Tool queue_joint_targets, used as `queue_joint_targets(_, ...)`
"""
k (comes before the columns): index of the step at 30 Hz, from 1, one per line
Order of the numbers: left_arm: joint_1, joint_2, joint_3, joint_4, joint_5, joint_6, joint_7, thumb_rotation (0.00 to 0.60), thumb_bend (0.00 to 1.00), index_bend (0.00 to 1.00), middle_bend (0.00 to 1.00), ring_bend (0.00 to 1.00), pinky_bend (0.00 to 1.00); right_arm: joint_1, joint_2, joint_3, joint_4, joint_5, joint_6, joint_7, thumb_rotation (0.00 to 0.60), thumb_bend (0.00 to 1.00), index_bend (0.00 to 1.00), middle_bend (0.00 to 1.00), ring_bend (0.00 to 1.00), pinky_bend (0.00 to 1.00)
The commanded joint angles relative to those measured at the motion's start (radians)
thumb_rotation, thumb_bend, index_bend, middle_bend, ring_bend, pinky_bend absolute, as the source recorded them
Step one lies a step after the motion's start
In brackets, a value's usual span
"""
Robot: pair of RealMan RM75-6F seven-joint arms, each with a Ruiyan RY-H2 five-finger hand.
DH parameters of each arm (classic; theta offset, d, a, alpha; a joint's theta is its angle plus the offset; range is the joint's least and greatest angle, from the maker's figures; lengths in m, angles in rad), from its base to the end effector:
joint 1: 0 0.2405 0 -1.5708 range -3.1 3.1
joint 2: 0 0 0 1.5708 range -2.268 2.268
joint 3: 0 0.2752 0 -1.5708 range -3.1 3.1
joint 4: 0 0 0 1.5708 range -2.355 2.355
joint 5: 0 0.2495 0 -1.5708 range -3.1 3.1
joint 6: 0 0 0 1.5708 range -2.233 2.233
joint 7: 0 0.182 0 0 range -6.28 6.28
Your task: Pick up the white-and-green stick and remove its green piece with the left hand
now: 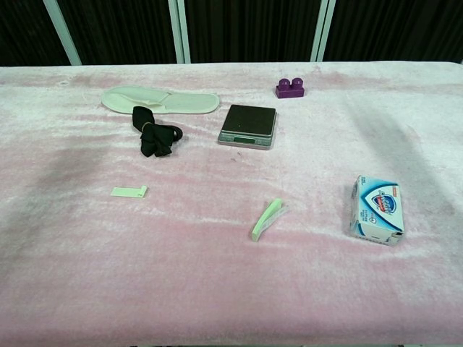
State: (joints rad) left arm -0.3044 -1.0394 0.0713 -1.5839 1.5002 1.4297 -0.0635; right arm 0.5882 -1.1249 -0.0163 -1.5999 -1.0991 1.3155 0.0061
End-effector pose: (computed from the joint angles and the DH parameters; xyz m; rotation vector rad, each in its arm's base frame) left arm -0.3249 0.2694 0.1368 -1.5994 -0.8429 -0.9063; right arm -0.2835 -0.3718 0.1191 1.4481 -0.9369 0.9459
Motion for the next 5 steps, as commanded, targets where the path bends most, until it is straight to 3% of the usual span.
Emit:
queue_joint_targets(1,0.073,-0.027,0.02,0.036,0.009,0.074,-0.089,0.6,0.21,0.11,0.0,0.0,0.0,-0.198,-0.037,-0.088,0.016,-0.129,0.215,0.004,0.6,0.13,0.06,0.12,0.09,0.14)
queue_joint_targets(5,0.113,-0.045,0.016,0.062,0.042,0.136,-0.107,0.6,0.21,0.11,0.0,0.0,0.0,-0.286,-0.063,-0.112,0.02,-0.197,0.297,0.005,0.6,0.13,0.06,0.12,0.09,0.14)
